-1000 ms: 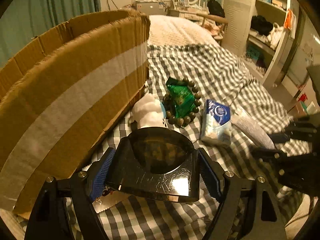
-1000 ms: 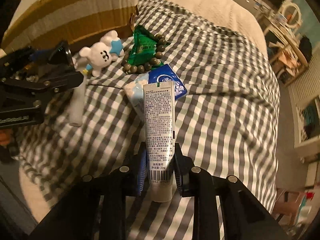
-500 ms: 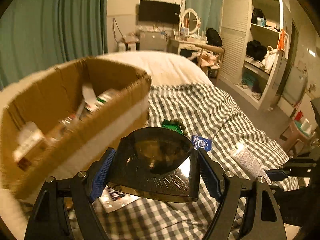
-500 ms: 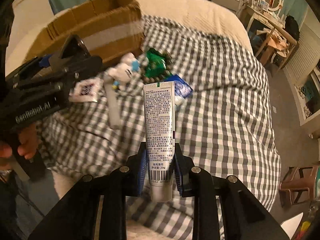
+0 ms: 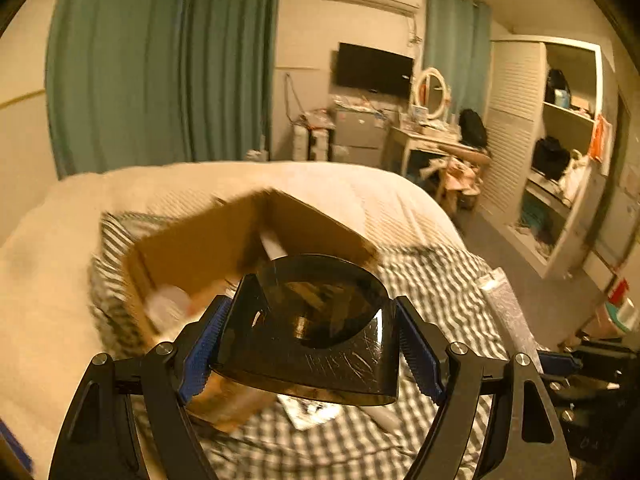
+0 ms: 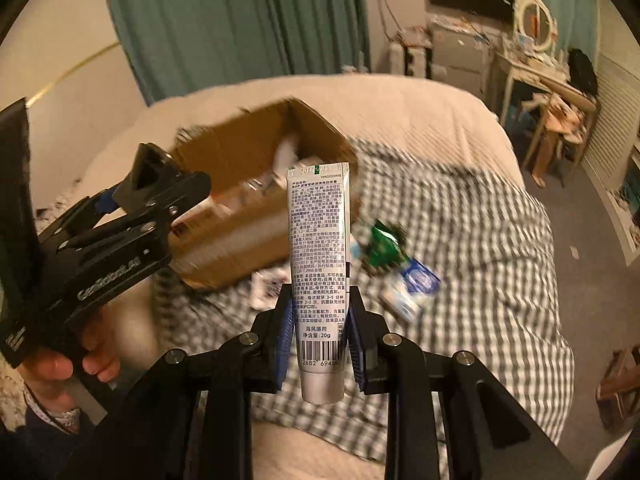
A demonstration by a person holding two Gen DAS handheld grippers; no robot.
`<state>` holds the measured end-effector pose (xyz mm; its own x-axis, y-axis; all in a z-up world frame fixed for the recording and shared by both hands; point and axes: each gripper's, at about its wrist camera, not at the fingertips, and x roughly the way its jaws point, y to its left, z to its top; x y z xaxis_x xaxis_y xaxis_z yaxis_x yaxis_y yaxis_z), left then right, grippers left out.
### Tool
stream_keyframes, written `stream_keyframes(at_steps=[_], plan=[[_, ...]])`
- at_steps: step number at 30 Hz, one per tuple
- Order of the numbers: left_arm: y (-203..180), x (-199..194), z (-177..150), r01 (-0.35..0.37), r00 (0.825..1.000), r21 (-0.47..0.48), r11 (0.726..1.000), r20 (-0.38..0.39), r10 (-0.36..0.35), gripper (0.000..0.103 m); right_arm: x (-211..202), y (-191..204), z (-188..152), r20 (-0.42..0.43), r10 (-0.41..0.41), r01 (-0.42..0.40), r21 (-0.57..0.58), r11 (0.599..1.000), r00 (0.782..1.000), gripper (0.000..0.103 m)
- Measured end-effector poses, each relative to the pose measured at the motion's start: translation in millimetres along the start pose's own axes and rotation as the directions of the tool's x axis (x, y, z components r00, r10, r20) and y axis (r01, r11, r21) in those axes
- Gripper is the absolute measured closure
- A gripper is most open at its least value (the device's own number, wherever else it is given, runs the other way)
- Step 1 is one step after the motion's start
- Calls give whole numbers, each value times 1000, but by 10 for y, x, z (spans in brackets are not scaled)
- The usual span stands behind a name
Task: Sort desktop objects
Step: 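Carry both items into the cardboard box and open both grippers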
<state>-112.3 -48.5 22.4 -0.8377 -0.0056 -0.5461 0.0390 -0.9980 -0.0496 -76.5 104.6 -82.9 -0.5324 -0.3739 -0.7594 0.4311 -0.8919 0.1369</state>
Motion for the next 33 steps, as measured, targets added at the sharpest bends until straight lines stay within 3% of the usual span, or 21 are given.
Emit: stream_keyframes(at_steps=[3,7,12,15,21,25,28,31,32,33], plan=[[135,0,124,-68,998,-13,998,17,68,21,-12,159,151,42,18,-17,-13,1000,999,79],[329,71,249,-20,998,-74,997,58,24,21,112,269,342,71,49,-49,-12,999,996,79],[419,342,366,-63,995,-135,989,65,72,21,389,360,512,80,49,-49,-13,999,996,79],[456,490,420,-76,995,-152,985,59,86,21,573,370,628,119,9,-6,-21,1000,993,79],[783,771,337,-153,986,-185,971,32,162,21,940,248,812,144,32,-34,12,999,989,79],[1048,916,331,-278,959,-222,935,-4,284,21,1187,211,963,144,78,-85,42,996,987,79],[1219,991,278,-225,973,-301,927,-26,228,21,1381,258,1053,132,139,-148,63,987,981,79],[1242,1031,212,-252,967,-310,917,-33,254,21,1553,377,1048,112,184,-191,55,980,976,78],[1242,1065,206,-244,969,-301,922,-45,242,18,1587,412,1033,110,185,-192,54,980,977,76],[1240,1081,198,-214,977,-300,930,-54,207,9,1616,424,1013,106,183,-190,59,980,977,65]])
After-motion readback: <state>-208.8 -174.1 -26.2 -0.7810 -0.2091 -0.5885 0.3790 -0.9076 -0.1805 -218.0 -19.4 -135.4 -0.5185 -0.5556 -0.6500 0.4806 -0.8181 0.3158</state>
